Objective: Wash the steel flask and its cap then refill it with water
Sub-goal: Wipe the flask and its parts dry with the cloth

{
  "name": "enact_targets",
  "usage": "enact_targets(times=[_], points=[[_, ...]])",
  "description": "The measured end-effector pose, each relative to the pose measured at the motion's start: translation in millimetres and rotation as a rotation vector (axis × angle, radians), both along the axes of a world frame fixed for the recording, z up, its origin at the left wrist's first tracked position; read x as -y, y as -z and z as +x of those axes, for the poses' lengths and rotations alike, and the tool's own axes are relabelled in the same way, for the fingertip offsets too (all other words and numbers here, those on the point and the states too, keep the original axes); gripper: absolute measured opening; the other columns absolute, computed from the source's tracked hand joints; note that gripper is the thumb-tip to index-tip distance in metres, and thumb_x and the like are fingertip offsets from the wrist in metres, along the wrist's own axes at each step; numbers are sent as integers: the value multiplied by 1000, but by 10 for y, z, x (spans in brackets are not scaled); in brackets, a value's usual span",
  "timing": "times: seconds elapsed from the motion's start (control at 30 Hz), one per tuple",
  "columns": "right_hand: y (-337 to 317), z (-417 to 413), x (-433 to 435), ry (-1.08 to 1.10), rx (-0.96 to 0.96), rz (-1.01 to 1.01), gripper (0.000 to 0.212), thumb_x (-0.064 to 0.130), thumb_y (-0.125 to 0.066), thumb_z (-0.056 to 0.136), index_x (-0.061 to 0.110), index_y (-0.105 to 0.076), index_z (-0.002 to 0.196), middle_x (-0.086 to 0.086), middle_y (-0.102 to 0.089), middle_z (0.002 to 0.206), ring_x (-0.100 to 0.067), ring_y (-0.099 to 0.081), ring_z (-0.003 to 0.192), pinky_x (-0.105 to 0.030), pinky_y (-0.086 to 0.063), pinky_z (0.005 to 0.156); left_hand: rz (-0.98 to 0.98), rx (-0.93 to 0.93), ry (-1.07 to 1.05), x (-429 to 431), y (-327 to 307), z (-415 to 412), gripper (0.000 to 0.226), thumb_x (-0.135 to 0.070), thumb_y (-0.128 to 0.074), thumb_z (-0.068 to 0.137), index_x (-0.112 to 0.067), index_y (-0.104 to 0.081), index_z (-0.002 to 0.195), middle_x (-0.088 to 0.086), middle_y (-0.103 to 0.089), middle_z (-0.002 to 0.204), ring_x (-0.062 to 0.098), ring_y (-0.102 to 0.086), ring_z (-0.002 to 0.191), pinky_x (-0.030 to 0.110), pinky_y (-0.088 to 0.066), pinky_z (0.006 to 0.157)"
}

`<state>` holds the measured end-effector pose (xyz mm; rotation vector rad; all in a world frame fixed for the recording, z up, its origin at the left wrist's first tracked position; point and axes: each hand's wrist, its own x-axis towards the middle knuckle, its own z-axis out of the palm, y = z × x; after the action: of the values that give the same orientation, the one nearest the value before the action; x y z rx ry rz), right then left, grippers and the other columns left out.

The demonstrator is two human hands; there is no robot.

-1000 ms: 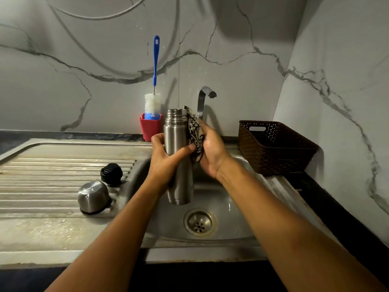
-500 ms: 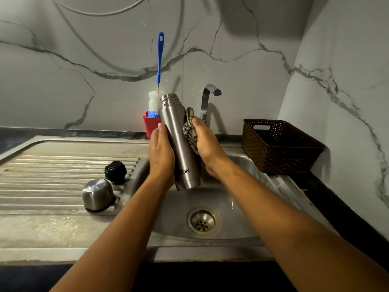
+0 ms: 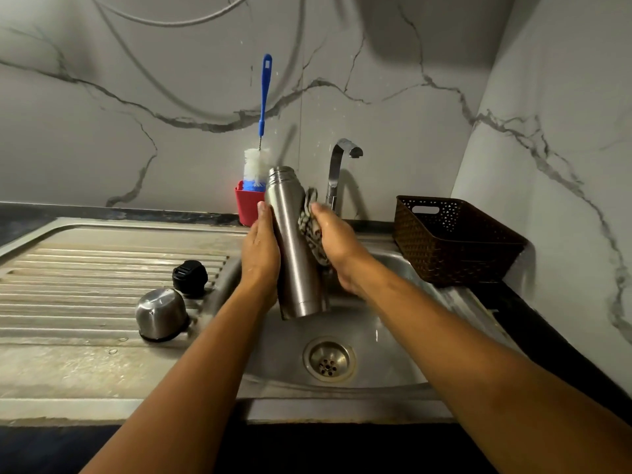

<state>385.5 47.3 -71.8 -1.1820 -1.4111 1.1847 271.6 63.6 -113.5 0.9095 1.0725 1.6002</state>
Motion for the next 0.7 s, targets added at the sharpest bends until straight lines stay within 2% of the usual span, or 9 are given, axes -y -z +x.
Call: enact_targets(times=[0.1,0.2,0.27,0.37,0.43,0.47,0.53,0.6,0.7], points=[[-168,-42,-116,38,-10,170,39,37,-30,113,24,-50,144,18,-61,111,10,-58,94,-9,-45,75,-18,77,4,11,-34,103,46,-64,-36,105,-31,-66,114,11,-79,102,26,-77,95,48,-62,89],[59,-108,-60,54,73,166,45,43,-29,112,27,-45,151,8,-58,133,-7,-57,118,-22,-40,95,-35,65,-134,8,-9,55,39,-51,-37,110,-22,-62,117,10,-73,106,24,-72,96,41,-60,83],[326,-102,17,52,116,79,50,49,-28,111,26,-45,152,0,-54,147,-19,-50,135,-31,-37,108,-74,38,-194,14,39,-21,42,-55,-36,109,-21,-60,118,5,-71,104,20,-70,96,36,-57,78],[466,-65,83,-6,69,-135,56,56,-27,109,22,-54,144,-6,-65,133,-23,-61,121,-39,-47,106,-58,-160,-189,17,108,-99,67,-84,-41,90,-26,-62,115,1,-72,103,20,-71,96,42,-57,85],[329,-73,10,25,74,-85,56,60,-30,105,24,-60,135,-6,-69,123,-22,-66,111,-44,-52,103,1,-244,-125,44,85,-44,68,-85,-59,80,-25,-59,113,3,-74,101,20,-75,91,44,-61,84],[237,-80,-58,38,74,5,53,60,-32,104,26,-60,134,-3,-69,123,-20,-66,112,-45,-52,103,21,-208,-67,39,69,2,69,-81,-68,76,-24,-59,115,6,-75,103,21,-76,91,46,-63,84],[1,-91,-139,64,83,174,35,50,-35,108,31,-56,130,10,-66,117,-6,-63,106,-29,-51,95,42,-54,78,1,51,67,77,-78,-75,72,-20,-64,121,12,-77,108,28,-77,97,51,-62,89],[-90,-131,-204,35,75,205,29,46,-37,110,32,-56,127,16,-64,112,3,-60,100,-21,-48,90,60,83,145,-13,17,88,74,-72,-75,78,-17,-65,127,16,-76,112,34,-76,102,51,-62,90],[138,-207,-189,29,39,40,51,59,-37,102,25,-66,128,-2,-70,123,-19,-66,112,-44,-50,105,65,135,-5,-61,10,-37,63,-57,-72,89,-7,-64,127,17,-76,106,32,-78,90,37,-64,74]])
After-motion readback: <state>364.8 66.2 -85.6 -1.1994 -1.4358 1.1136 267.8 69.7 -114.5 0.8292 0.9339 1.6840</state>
